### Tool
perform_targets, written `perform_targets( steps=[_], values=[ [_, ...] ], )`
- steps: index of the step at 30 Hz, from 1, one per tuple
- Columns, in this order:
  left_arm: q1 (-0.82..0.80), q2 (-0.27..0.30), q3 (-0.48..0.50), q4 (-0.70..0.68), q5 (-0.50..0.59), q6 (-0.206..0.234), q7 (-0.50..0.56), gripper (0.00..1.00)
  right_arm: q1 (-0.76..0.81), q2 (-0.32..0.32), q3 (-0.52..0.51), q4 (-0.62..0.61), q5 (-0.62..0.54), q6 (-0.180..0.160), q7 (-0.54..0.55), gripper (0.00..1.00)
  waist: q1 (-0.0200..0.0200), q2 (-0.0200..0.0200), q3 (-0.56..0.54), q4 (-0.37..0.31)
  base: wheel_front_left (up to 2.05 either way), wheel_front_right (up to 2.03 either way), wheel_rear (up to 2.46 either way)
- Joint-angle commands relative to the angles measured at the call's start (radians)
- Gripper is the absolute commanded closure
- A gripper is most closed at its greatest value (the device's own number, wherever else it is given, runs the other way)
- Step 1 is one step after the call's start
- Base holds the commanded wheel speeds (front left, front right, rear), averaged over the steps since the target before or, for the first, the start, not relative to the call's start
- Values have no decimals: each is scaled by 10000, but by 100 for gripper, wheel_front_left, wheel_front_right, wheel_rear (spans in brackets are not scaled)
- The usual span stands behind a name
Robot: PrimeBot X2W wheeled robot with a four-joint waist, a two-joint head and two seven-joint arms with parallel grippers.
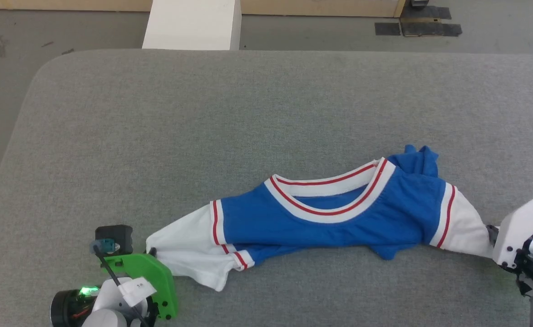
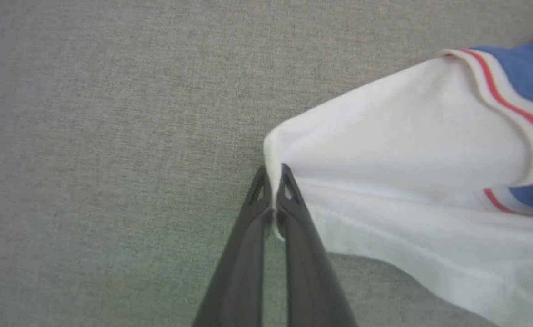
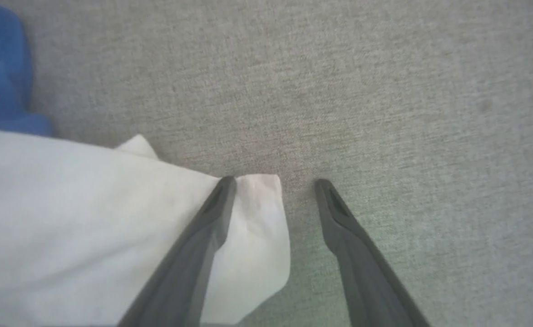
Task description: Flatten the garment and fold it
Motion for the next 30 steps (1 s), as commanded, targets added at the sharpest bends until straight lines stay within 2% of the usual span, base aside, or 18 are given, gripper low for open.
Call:
perform_targets(
  steps=[1, 2, 5, 8, 16, 21, 25, 30],
  values=[
    [-203, 15, 0, 7, -148, -46, -1, 100, 437, 294, 184, 268, -2, -11, 603, 75, 0, 50, 14, 15, 0, 0, 0],
    [-227, 15, -4, 15, -161, -48, -1, 100, 497, 294, 267, 105, 47, -11, 860, 100, 0, 50, 17, 13, 0, 0, 0],
    [-260, 33, -13, 47, -187, -56, -5, 100, 680, 294, 433, -360, 163, -11, 1263, 100, 0, 50, 2, -14, 0, 0, 0],
    [-270, 48, -28, 88, -218, -77, -45, 100, 795, 294, 509, -975, 270, -11, 945, 100, 0, 50, -68, -58, 0, 0, 0],
    [-268, -61, 73, 88, -342, -150, -920, 100, 1334, 294, 175, -2060, 1190, -11, -1943, 100, 0, 50, -657, -95, 0, 0, 0],
    [-96, -113, 267, 32, -582, -331, -1739, 100, 2259, 294, -76, -2544, 1935, -11, -3488, 100, 0, 50, -1113, -215, 0, 0, 0],
    [48, -157, 443, -171, -885, -492, -2135, 100, 2885, 294, -39, -2961, 2197, -11, -4235, 100, 0, 50, -1394, -370, 0, 0, 0],
    [-65, -178, 643, -396, -1477, -900, -2309, 100, 3193, 294, 210, -3650, 2245, -11, -4400, 100, 0, 50, -1620, -559, 0, 0, 0]
  ],
)
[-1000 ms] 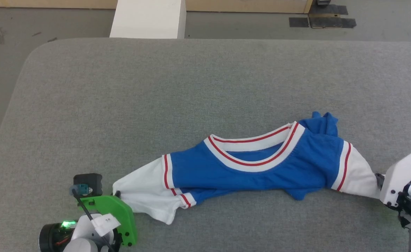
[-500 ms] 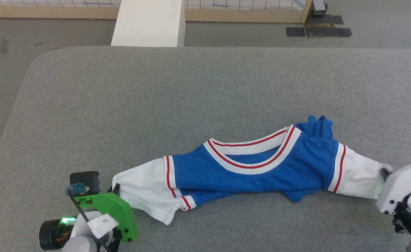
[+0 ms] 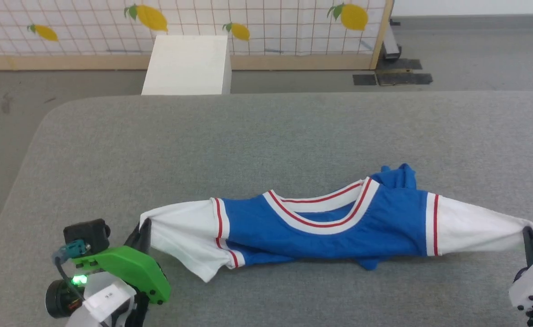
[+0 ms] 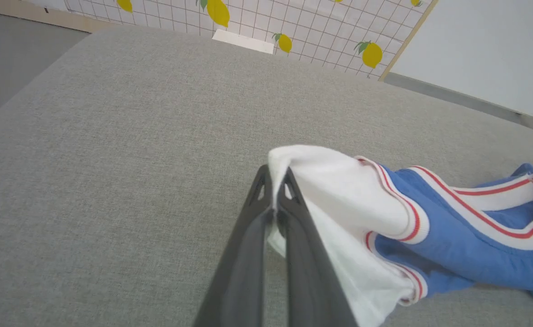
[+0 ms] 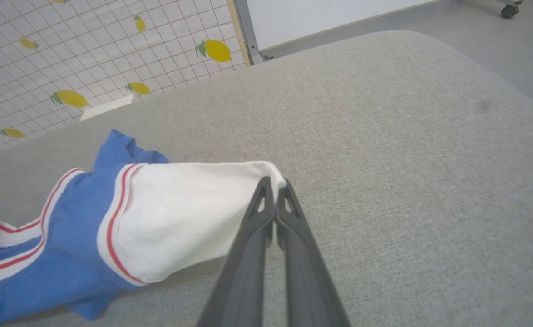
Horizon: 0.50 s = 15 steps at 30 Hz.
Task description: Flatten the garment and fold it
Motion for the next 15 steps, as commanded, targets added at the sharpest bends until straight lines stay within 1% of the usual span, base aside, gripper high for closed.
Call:
perform_targets(
  steps=[1, 4, 6, 9, 13, 15],
  values=[
    [-211, 64, 77, -82, -235, -220, -8, 100, 29, -5, 113, -278, -23, -13, 44, 100, 0, 50, -147, -187, 0, 0, 0],
    [-806, 145, 116, -205, -643, -616, 180, 100, -268, -75, 395, -763, -313, -13, 351, 100, 0, 50, -112, -255, 0, 0, 0],
    [-1398, 265, 157, -225, -849, -842, 365, 100, -706, -354, 709, -981, -375, -13, 670, 100, 0, 50, 12, -322, 0, 0, 0],
    [-2579, 373, 336, -170, -1254, -1094, 610, 100, -1735, -1017, 1255, -1071, -242, -13, 1179, 100, 0, 50, 375, -430, 0, 0, 0],
    [-4345, 380, 656, 50, -1768, -1174, 852, 100, -3494, -1997, 1897, -877, -120, -13, 1554, 100, 0, 50, 1141, -551, 0, 0, 0],
    [-5315, 495, 785, 276, -1797, -1148, 893, 100, -4516, -2392, 2175, -634, -78, -13, 1629, 100, 0, 50, 1636, -617, 0, 0, 0]
  ],
)
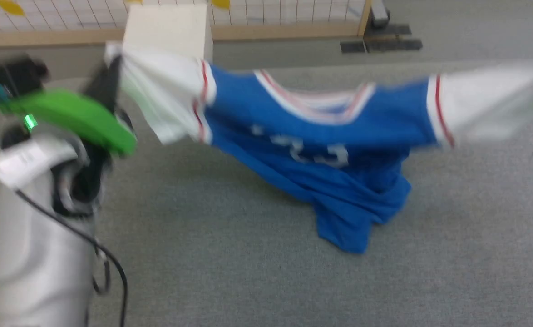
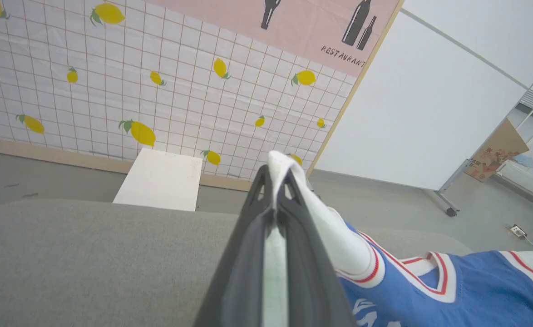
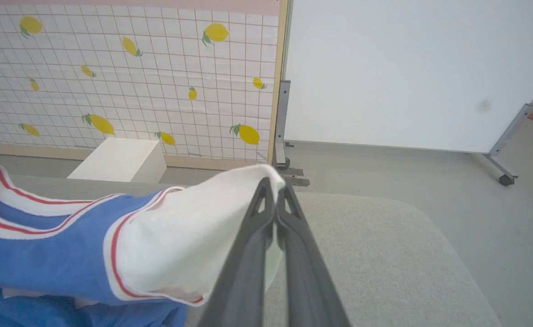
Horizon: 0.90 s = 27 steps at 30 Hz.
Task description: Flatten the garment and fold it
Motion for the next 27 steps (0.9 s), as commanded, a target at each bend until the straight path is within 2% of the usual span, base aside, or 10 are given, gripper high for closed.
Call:
perform_targets(
  steps=[1, 8, 13, 17, 22, 27],
  values=[
    [-806, 175, 87, 200, 10, -33, -59, 100, -804, -225, 200, 269, 80, -13, 31, 100, 0, 50, 1035, -207, 0, 0, 0],
    [-4062, 383, 481, 1050, 371, 382, -727, 100, -4571, -636, 998, 1688, -149, -13, -500, 100, 0, 50, 2552, -501, 0, 0, 0],
    [-6391, 498, 769, 1771, 719, 656, -1757, 100, -7117, -610, 1431, 2651, -638, -13, -1352, 100, 0, 50, 3415, -603, 0, 0, 0],
    [-7752, 513, 1040, 2173, 862, 787, -2790, 100, -8824, -285, 1511, 3225, -1091, -13, -2276, 100, 0, 50, 3817, -704, 0, 0, 0],
    [-8850, 470, 1272, 2581, 883, 739, -3945, 100, -10451, 35, 1282, 3810, -1754, -13, -3671, 100, 0, 50, 3988, -694, 0, 0, 0],
    [-8998, 289, 1323, 3022, 595, 369, -4490, 100, -11084, 163, 1132, 4532, -2150, -13, -4460, 100, 0, 50, 3882, -519, 0, 0, 0]
  ],
)
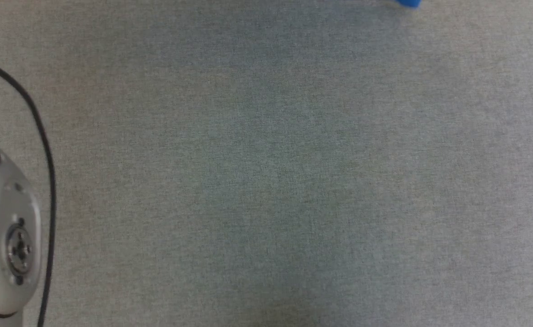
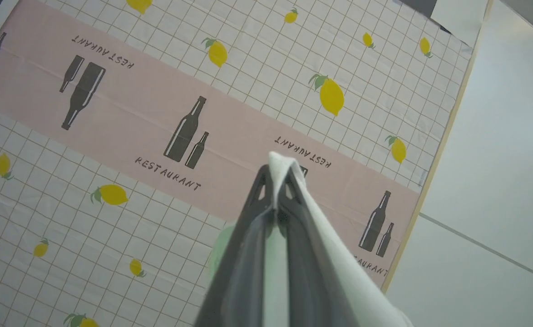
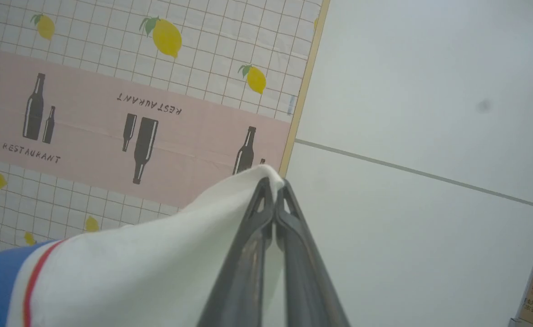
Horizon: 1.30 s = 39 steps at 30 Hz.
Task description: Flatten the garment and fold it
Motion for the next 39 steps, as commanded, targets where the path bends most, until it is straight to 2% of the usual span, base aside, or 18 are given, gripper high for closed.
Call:
perform_targets(
  steps=[1, 5, 9, 13, 16, 21, 28, 30, 33, 39],
  values=[
    [108, -17, -7, 126, -156, -155, -7, 100, -48, 32, 6, 209, -63, -13, -109, 100, -3, 50, -96, 92, 0, 0, 0],
    [1177, 130, -264, 562, -148, -539, 295, 100, 539, -5, 375, 740, 156, -13, -350, 100, -3, 50, -334, 193, 0, 0, 0],
    [2827, 424, -661, 948, 28, -874, 847, 100, 1770, -102, 885, 1150, 741, -13, -472, 100, -3, 50, -689, 281, 0, 0, 0],
    [4843, 620, -1109, 1055, 106, -1132, 1473, 100, 3675, -174, 1396, 1139, 1879, -13, -228, 100, -3, 50, -1228, 389, 0, 0, 0],
    [6431, 641, -1302, 788, 13, -1191, 1920, 100, 5432, -255, 1583, 650, 2683, -13, 237, 100, -3, 50, -1726, 462, 0, 0, 0],
    [9201, 477, -1193, -107, -451, -900, 2609, 100, 8557, -368, 1310, -605, 3564, -13, 1150, 100, -3, 50, -2584, 540, 0, 0, 0],
    [12781, -46, -1169, -1572, -1197, -449, 3543, 100, 12260, -295, 501, -1884, 3394, -13, 2082, 100, -3, 50, -3648, 576, 0, 0, 0],
    [14039, -122, -1224, -2095, -1336, -249, 3908, 100, 13559, -43, -74, -2234, 3079, -13, 2563, 100, -3, 50, -4023, 615, 0, 0, 0],
    [14962, -190, -1328, -2470, -1491, -132, 4286, 100, 14590, 258, -598, -2473, 2908, -13, 3124, 100, -3, 50, -4341, 694, 0, 0, 0],
    [16459, -101, -1454, -2960, -1641, 212, 5040, 100, 16302, 1345, -1980, -3248, 2402, -13, 4653, 100, -3, 50, -4878, 889, 0, 0, 0]
  ],
)
